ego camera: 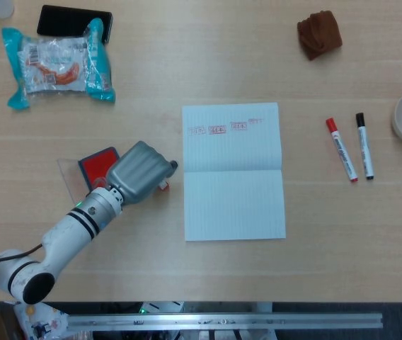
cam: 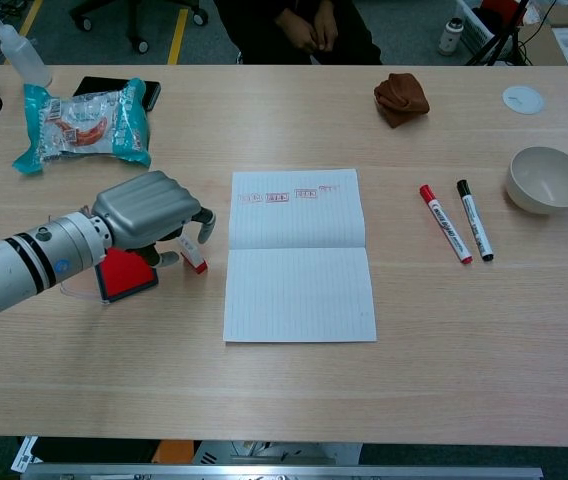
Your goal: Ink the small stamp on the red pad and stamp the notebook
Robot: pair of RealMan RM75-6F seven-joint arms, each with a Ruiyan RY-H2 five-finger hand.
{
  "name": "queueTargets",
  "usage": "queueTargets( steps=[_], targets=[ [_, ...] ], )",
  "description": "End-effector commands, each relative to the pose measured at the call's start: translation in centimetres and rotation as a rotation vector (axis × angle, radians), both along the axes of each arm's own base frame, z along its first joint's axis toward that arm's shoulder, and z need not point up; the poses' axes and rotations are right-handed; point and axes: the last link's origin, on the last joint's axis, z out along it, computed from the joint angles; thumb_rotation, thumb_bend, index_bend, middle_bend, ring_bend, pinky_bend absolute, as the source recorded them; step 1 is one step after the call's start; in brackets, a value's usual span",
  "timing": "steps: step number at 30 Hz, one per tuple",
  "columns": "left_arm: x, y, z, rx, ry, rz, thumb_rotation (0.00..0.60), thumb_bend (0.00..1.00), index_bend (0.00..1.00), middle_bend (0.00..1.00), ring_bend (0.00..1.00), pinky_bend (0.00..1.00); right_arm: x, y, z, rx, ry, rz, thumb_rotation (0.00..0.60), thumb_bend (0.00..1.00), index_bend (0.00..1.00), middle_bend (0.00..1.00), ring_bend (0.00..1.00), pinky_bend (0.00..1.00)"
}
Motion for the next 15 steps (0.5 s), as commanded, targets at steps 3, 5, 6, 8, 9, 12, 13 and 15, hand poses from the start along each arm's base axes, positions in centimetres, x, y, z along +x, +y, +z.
queueTargets(
  steps=[3,5,6,8,9,12,13,15],
  targets=[
    [-0.18,0.11,-0.33,0.008,0.011,-0.009,0.600,0.25,0.44,1.00,1.00,1.00,-0.11,0.05,0.00,-0.002,-0.002,-0.002,0.600,0.29,0.40,0.39,0.32,0.38],
    [-0.22,0.04,-0.42,0.011,0.015,-0.016,0.600,0.25,0.44,1.00,1.00,1.00,-0.20,0.09,0.04,-0.003,-0.003,-0.005,0.600,0.29,0.40,0.39,0.32,0.38],
    [-0.23,0.03,-0.45,0.013,0.018,-0.019,0.600,0.25,0.44,1.00,1.00,1.00,-0.23,0.11,0.04,-0.003,-0.003,-0.006,0.600,0.29,0.40,0.39,0.32,0.38],
    [-0.18,-0.02,-0.54,0.018,0.022,-0.028,0.600,0.25,0.45,1.00,1.00,1.00,-0.28,0.17,0.04,-0.003,-0.003,-0.007,0.600,0.29,0.40,0.39,0.32,0.38],
    [-0.15,-0.04,-0.59,0.020,0.024,-0.032,0.600,0.25,0.45,1.00,1.00,1.00,-0.29,0.19,0.04,-0.002,-0.004,-0.007,0.600,0.29,0.40,0.39,0.32,0.38],
    [-0.02,-0.12,-0.83,0.022,0.028,-0.042,0.600,0.25,0.45,1.00,1.00,1.00,-0.36,0.26,0.01,-0.003,-0.006,-0.007,0.600,0.29,0.40,0.39,0.32,0.38],
    [0.02,-0.11,-0.92,0.023,0.031,-0.045,0.600,0.25,0.45,1.00,1.00,1.00,-0.39,0.28,0.01,-0.003,-0.006,-0.008,0.600,0.29,0.40,0.39,0.32,0.38],
    [0.06,-0.14,-1.03,0.024,0.034,-0.046,0.600,0.25,0.45,1.00,1.00,1.00,-0.44,0.31,0.03,-0.003,-0.006,-0.010,0.600,0.29,0.40,0.39,0.32,0.38]
  ],
)
